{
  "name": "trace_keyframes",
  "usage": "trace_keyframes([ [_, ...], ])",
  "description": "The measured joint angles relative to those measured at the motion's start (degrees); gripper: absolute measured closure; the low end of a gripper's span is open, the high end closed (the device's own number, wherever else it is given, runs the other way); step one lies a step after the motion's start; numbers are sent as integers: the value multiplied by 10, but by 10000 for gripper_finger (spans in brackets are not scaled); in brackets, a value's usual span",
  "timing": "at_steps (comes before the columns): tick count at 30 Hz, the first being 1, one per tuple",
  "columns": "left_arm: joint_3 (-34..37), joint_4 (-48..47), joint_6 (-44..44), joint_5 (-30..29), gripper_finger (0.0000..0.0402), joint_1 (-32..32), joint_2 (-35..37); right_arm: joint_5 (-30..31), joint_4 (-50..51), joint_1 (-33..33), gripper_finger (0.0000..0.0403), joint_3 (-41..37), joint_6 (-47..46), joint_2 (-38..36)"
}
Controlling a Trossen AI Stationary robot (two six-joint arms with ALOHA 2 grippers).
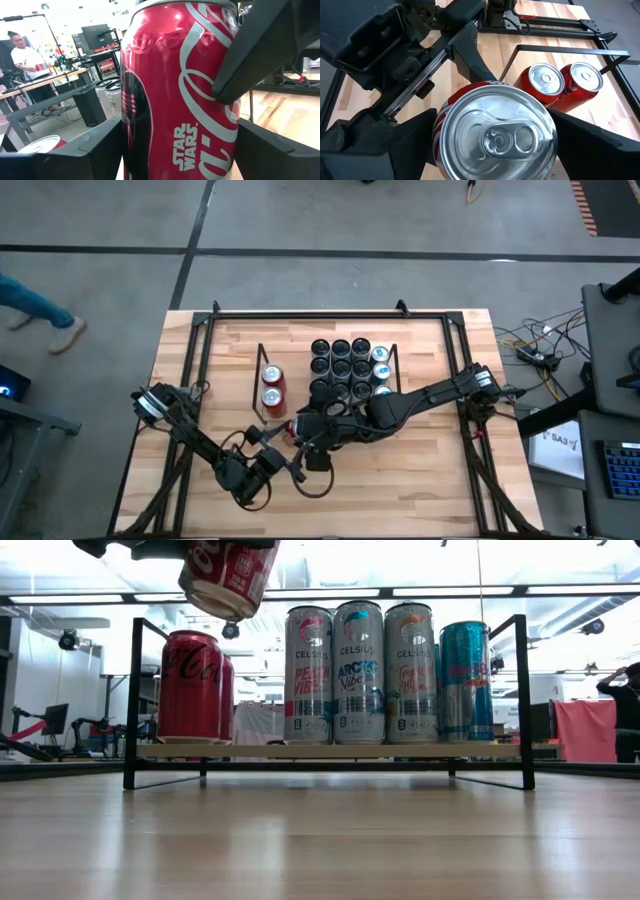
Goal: Place canned beverage on shelf
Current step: Put the red and white soda can on the shelf
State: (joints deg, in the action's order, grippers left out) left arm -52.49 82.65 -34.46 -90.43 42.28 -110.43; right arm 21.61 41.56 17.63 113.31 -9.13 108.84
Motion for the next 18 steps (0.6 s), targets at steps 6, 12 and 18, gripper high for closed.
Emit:
trace_keyframes([
  [6, 0, 2, 0, 1, 114, 0, 0, -1, -1, -1, 72, 0, 8, -1],
  [12, 0, 4, 0, 0, 113, 0, 0, -11, -1, -4, 103, 0, 12, -2],
  [18, -1, 5, 0, 1, 113, 0, 0, -12, 4, -5, 103, 9, 14, -2],
])
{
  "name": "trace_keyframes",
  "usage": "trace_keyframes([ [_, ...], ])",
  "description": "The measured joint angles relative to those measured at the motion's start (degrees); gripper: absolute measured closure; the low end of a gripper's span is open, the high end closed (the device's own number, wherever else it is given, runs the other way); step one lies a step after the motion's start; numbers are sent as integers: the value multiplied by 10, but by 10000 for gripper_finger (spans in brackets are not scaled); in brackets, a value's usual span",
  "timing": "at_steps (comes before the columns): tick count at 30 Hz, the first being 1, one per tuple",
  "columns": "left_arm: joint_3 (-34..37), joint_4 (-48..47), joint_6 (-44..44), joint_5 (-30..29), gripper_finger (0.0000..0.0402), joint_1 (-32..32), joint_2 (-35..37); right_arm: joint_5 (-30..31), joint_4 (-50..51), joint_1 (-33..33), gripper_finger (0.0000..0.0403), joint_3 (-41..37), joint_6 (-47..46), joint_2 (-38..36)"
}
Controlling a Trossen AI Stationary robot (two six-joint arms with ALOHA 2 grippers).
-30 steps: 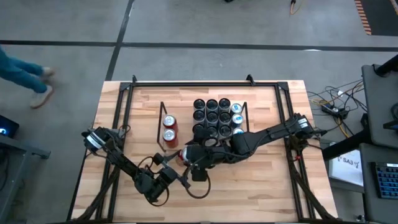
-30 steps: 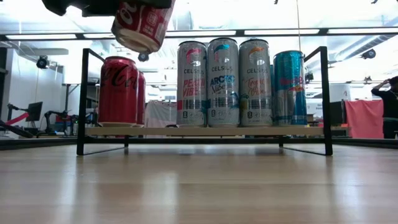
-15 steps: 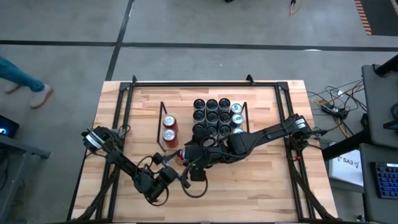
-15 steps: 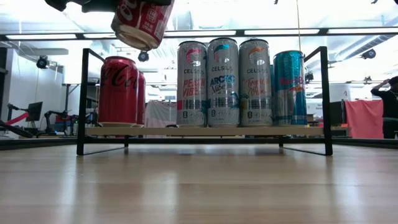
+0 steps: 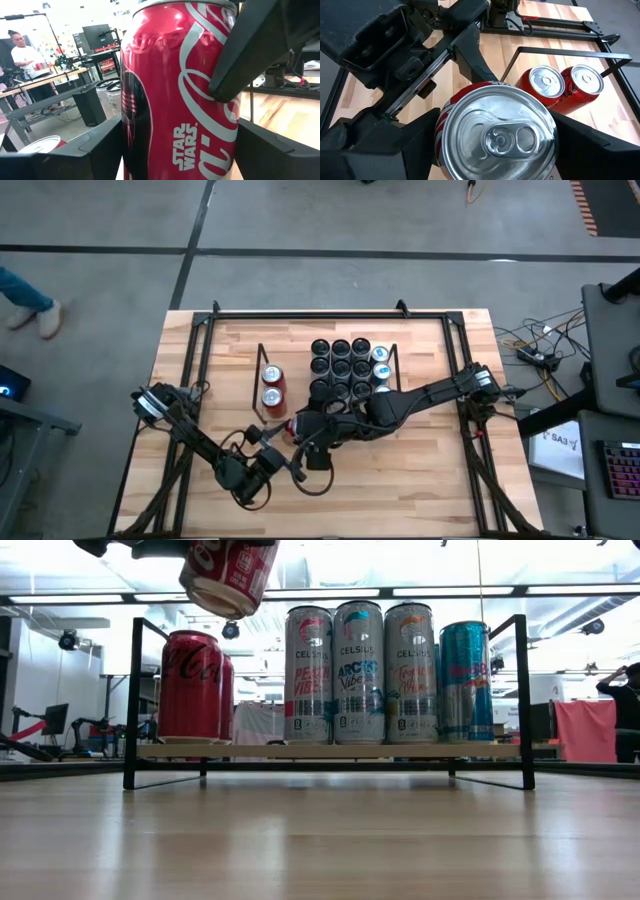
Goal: Place canned beverage on shelf
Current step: Put the red and white soda can on the shelf
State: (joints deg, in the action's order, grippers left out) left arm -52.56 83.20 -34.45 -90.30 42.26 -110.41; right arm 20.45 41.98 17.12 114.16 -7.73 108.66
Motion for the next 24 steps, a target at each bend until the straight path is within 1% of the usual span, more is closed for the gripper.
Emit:
trace_keyframes([
  [12, 0, 4, -14, 4, 113, 2, 16, -10, 9, -1, 103, 16, 0, -1],
  [24, 0, 4, -21, 3, 113, 3, 17, -12, 11, -1, 103, 18, 1, -1],
])
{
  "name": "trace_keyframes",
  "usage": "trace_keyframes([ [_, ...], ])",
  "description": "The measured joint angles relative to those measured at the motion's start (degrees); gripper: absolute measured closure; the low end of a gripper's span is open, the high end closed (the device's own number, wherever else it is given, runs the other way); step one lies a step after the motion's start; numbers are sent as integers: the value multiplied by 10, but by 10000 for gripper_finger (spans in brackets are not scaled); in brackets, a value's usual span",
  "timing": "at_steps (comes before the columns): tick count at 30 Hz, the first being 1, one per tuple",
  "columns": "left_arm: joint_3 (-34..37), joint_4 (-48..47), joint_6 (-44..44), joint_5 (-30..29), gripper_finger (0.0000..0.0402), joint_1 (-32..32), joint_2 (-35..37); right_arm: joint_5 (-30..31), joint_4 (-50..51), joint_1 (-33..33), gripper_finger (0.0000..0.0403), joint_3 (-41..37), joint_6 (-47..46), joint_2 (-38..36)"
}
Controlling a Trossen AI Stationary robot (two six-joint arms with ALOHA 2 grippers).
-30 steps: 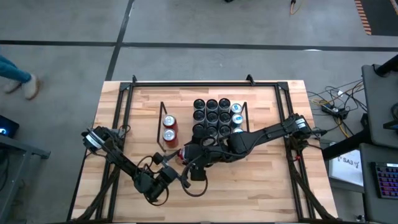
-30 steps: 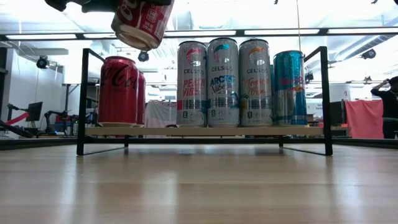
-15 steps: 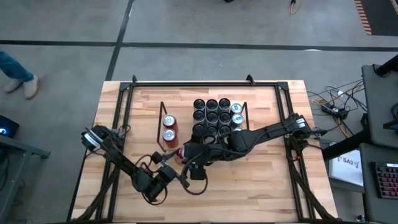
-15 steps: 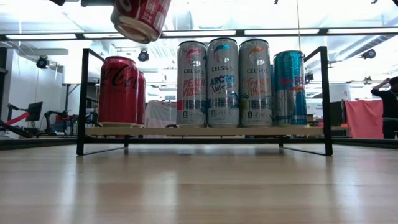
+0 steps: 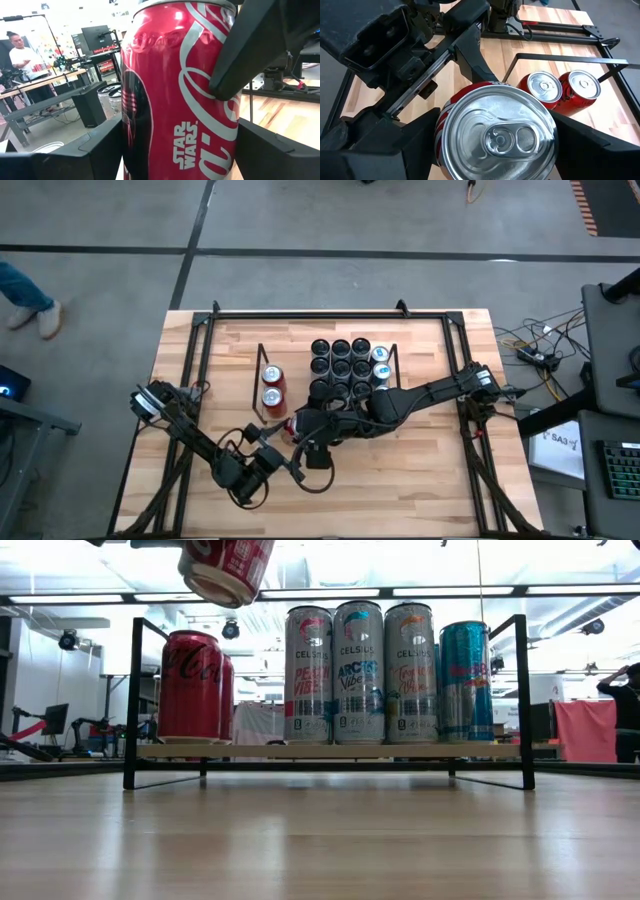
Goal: Place canned beverage on shelf
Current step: Put the red and white soda can on the shelf
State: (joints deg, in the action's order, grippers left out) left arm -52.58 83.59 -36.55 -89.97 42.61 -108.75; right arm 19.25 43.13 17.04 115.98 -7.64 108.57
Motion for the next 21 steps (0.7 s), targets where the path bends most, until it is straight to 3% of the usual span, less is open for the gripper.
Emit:
trace_keyframes([
  [5, 0, -1, 6, 1, 100, 0, 0, -2, 0, 0, 103, 0, 0, 0],
  [10, 0, 0, 0, 17, 24, 7, 1, -6, 16, 0, 103, 0, 13, 0],
  [12, 0, 0, -15, 12, 11, 10, 1, -5, 14, 0, 103, 0, 12, 0],
  [21, 0, 4, -135, 4, 41, 37, 47, -1, 29, -6, 103, 2, 10, -4],
])
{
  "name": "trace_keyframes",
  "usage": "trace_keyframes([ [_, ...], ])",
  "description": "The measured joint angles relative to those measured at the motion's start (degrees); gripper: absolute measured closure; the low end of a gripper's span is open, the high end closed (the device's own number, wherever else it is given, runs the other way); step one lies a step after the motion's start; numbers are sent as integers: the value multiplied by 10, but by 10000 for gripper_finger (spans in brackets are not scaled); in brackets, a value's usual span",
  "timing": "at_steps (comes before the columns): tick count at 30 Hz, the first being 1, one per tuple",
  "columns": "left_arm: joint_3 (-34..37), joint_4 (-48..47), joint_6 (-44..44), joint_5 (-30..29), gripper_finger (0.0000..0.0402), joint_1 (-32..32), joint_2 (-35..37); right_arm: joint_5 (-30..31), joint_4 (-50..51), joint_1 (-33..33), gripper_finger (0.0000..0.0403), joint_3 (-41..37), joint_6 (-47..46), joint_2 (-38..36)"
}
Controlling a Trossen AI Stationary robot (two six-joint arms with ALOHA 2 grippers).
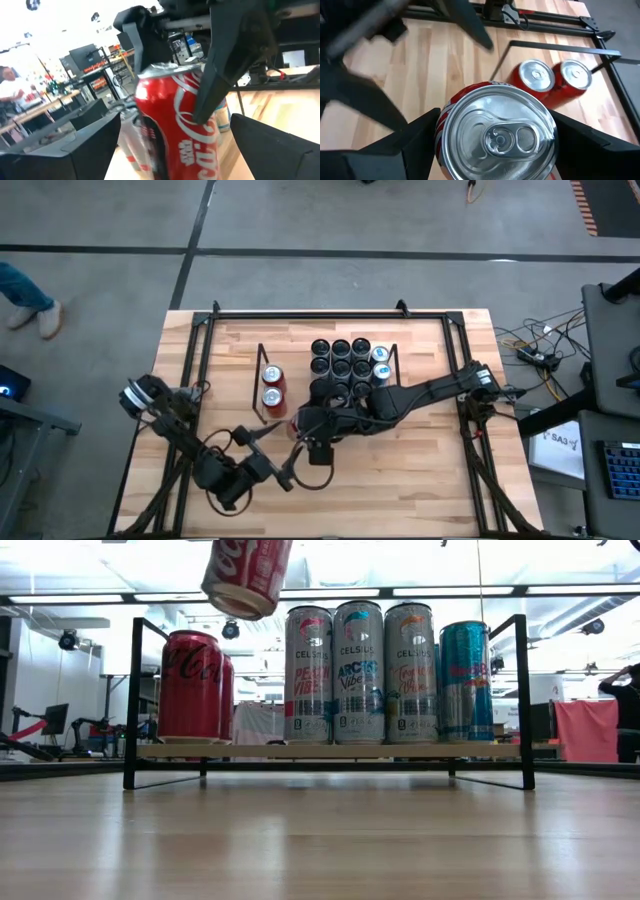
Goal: Place canned beverage on shelf
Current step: Put the red and white soda can on the shelf
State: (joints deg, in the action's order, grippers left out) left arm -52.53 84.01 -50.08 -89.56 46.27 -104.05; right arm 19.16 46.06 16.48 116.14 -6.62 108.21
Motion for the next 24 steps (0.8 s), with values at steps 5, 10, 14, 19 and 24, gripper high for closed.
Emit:
trace_keyframes([
  [5, 0, -1, -75, -1, 41, 20, 44, 4, 20, -5, 103, 18, 7, -2],
  [10, 13, -26, -85, -4, 41, 24, 96, 4, 21, -9, 103, 37, 21, -2],
  [14, 47, -27, -87, -4, 41, 25, 152, 2, 21, -14, 103, 43, 33, -2],
  [19, 111, -27, -90, -3, 41, 31, 239, 2, 21, -23, 103, 43, 37, -2],
  [24, 178, -26, -71, 57, 41, 37, 335, -2, 21, -34, 103, 43, 53, 5],
])
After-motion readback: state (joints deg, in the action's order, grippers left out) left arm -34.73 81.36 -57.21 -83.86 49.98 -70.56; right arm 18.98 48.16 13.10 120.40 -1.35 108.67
